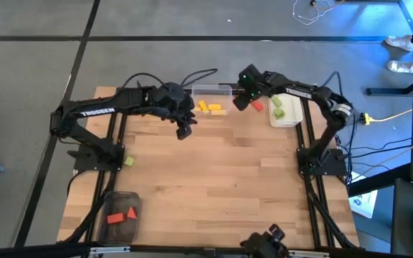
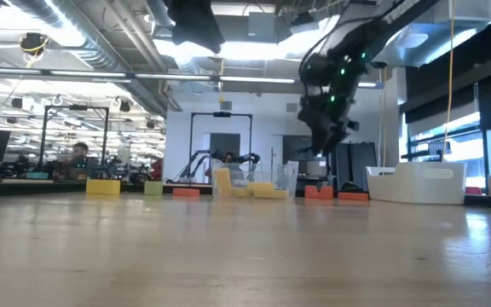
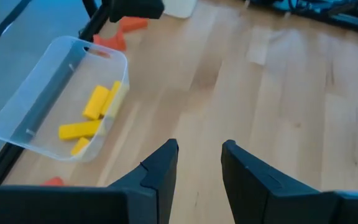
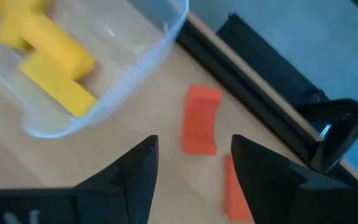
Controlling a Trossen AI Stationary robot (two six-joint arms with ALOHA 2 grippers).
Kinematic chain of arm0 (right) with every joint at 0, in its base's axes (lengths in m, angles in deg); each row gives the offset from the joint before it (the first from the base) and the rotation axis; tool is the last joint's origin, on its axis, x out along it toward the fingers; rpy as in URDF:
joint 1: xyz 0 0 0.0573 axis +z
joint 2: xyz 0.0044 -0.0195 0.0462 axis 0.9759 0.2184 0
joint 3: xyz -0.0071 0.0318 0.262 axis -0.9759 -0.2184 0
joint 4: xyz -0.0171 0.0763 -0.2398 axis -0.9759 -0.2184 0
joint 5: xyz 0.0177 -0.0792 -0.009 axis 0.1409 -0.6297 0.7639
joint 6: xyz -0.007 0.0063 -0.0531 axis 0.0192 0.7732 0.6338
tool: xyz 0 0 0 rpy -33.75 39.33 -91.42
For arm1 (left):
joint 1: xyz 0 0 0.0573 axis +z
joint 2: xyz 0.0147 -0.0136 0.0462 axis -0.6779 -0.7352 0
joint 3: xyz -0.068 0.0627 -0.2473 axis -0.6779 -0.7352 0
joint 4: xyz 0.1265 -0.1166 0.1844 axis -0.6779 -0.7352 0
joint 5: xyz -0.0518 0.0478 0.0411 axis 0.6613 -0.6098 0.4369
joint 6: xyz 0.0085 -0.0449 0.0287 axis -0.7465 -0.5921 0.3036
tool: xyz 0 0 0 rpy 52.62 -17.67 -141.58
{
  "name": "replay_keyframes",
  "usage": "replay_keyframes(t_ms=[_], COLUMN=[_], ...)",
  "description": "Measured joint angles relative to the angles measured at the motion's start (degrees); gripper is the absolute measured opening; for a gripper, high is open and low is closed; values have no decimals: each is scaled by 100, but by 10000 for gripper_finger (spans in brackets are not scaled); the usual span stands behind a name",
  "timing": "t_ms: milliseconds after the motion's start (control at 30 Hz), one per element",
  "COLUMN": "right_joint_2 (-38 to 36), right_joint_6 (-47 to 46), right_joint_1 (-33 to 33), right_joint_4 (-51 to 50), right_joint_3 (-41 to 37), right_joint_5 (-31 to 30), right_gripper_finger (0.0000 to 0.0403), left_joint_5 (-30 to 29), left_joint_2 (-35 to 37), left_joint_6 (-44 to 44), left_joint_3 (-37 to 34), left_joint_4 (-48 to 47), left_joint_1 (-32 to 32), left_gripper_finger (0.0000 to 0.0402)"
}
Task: Sort & place blocks by color
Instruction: Put the orange arched block into the black bin
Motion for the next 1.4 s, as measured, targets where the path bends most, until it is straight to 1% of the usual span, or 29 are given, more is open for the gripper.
replay_keyframes(t_ms=[200,367,600,667,733,833,900,1000,1133,1400], right_joint_2=[557,956,1361,1422,1482,1564,1594,1628,1628,1549], right_joint_6=[391,461,621,623,621,611,627,642,605,741], right_joint_1=[-110,-220,-335,-372,-419,-500,-533,-550,-548,-541], right_joint_4=[246,458,673,681,696,704,702,680,638,633], right_joint_3=[0,2,2,7,16,17,20,28,31,8], right_joint_5=[9,222,154,225,375,803,974,1025,985,928], right_gripper_finger=[204,204,204,204,204,204,202,183,131,130], left_joint_5=[-62,-61,-60,-60,-60,-60,-60,-60,-60,-60], left_joint_2=[0,0,0,0,0,0,0,0,0,0], left_joint_6=[-42,-152,-170,-170,-170,-170,-170,-170,-170,-170], left_joint_3=[0,0,0,0,0,0,0,0,0,0], left_joint_4=[-109,-130,-144,-159,-175,-175,-175,-172,-172,-172], left_joint_1=[-149,-242,-277,-277,-275,-275,-275,-275,-275,-275], left_gripper_finger=[114,114,114,114,115,115,115,115,115,115])
